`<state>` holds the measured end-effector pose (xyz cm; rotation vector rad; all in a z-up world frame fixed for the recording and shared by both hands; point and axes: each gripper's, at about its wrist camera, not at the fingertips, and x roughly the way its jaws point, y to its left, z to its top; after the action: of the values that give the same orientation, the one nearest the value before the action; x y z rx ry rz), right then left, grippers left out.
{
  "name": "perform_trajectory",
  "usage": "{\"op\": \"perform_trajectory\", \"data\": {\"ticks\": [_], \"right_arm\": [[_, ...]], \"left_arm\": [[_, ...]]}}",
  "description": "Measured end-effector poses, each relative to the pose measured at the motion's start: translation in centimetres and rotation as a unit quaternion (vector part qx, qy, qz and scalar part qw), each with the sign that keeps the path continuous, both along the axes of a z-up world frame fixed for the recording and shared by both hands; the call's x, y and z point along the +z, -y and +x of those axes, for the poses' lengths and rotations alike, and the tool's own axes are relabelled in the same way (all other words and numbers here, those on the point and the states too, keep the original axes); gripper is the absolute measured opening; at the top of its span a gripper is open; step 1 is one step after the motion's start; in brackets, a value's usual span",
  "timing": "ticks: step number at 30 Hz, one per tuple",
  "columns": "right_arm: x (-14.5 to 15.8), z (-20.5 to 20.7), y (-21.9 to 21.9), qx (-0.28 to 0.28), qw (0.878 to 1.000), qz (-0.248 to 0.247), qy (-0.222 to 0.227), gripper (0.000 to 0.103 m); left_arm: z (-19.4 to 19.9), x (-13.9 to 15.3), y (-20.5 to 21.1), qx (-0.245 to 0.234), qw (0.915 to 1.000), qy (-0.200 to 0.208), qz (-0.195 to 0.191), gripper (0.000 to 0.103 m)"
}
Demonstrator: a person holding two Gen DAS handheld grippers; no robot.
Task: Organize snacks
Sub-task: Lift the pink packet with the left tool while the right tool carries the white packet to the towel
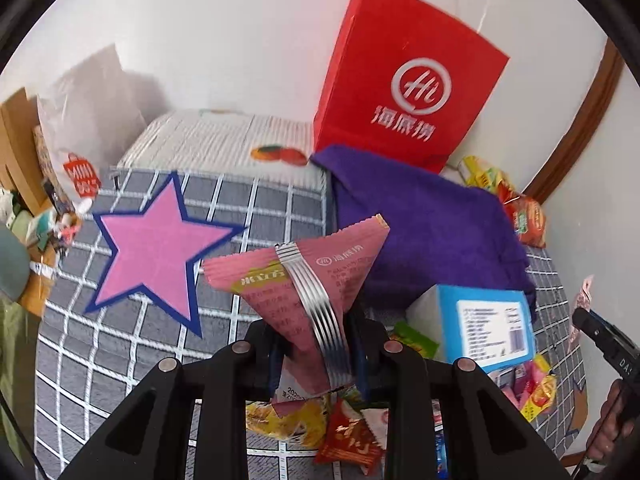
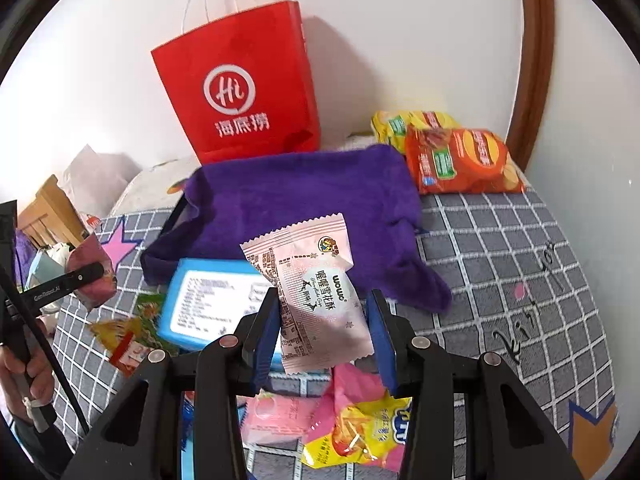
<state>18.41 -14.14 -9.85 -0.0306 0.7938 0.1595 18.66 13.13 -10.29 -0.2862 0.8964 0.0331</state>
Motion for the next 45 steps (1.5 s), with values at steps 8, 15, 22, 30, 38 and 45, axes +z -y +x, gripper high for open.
{"op": "perform_trajectory", "data": {"ticks": [8,15,22,30,38,45], "right_arm": [[3.6,2.1,-1.5,0.014,0.999,-0.003,0.041,0.043],[5.9,6.4,-1.7,0.021,0.998,0.026,0.051,0.043],[6.8,11.1,-2.3,0.015,0.998,0.027,0.056,0.043],[4.9,16.3,-1.7,0.007,0.998,0.041,0.045,0.043],[1.7,18.8,0.5,-0.001,1.0,0.028,-0.014,0.043],[-3.0,22.0,2.5,-0.016,0.994,0.043,-0.095,0.043]], "left_arm": [[1.4,3.9,1.9,-0.02,0.9993,0.029,0.014,0.026],[4.8,6.2,3.8,-0.033,0.9983,0.042,0.021,0.026],[8.8,6.6,5.3,-0.041,0.9978,0.045,0.028,0.026],[13.1,5.7,6.5,-0.046,0.9983,0.033,0.016,0.026],[17.7,3.5,7.6,-0.062,0.9977,0.028,-0.008,0.026],[19.6,-0.7,7.4,-0.066,0.9967,-0.047,-0.009,0.026]]}}
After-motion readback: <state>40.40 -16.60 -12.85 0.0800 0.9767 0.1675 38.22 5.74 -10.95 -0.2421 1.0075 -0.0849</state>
